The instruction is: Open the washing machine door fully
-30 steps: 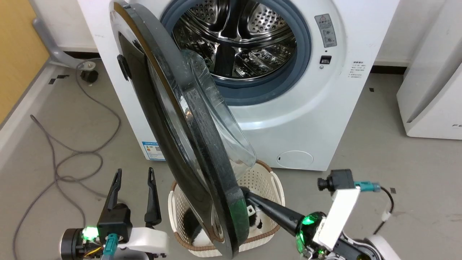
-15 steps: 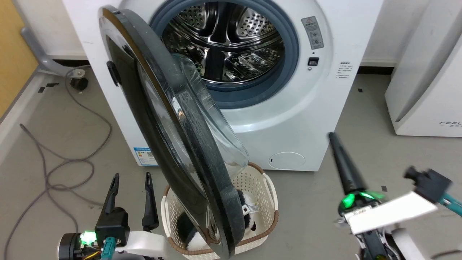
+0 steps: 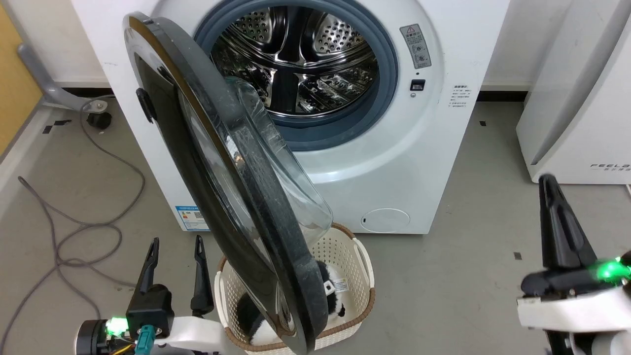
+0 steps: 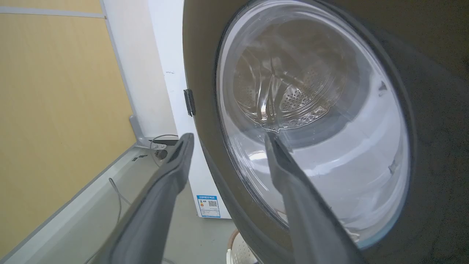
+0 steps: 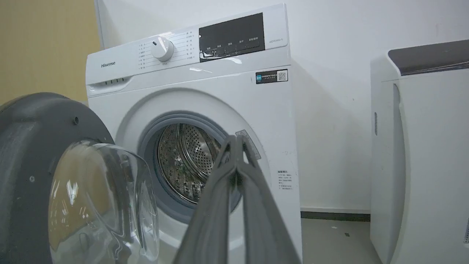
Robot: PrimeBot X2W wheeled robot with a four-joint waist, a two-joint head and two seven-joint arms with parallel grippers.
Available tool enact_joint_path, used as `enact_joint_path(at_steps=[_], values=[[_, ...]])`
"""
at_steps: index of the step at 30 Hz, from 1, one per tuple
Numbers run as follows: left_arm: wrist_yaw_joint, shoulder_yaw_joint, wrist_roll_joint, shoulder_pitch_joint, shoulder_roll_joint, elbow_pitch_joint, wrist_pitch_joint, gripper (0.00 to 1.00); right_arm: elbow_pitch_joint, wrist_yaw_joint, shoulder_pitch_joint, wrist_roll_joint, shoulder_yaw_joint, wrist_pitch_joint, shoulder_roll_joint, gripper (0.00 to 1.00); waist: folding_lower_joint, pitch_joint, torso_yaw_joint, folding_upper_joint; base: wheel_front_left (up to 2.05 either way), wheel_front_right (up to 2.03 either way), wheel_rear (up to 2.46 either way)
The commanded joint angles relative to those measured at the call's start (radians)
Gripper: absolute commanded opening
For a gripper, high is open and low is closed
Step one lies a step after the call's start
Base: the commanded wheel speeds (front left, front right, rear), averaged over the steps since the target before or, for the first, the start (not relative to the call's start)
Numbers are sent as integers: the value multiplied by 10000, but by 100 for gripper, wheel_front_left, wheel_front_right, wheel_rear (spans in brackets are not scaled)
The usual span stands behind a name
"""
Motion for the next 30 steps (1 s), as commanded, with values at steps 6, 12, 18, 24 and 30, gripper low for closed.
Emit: enact_joint_path(at_steps=[6,12,18,24,30], values=[[-1,35,-3,160,66,-61,-53,100,272,52,966,-2172,-441,-34,438,0,0,26,41,0,0,0,0],[-12,31,-9,155,67,-50,-53,100,1077,52,1463,-2727,-629,-35,848,0,0,37,92,0,0,0,0],[-11,34,-3,172,71,-46,-53,100,1428,52,1568,-2603,-841,-35,1013,100,0,51,113,0,0,0,0],[-63,13,-22,159,94,-45,-53,100,1554,52,1569,-2688,-898,-35,1053,100,0,40,134,0,0,0,0],[-35,83,-52,106,93,-94,-53,84,1607,52,1578,-2682,-865,-35,1057,100,0,16,188,0,0,0,0]])
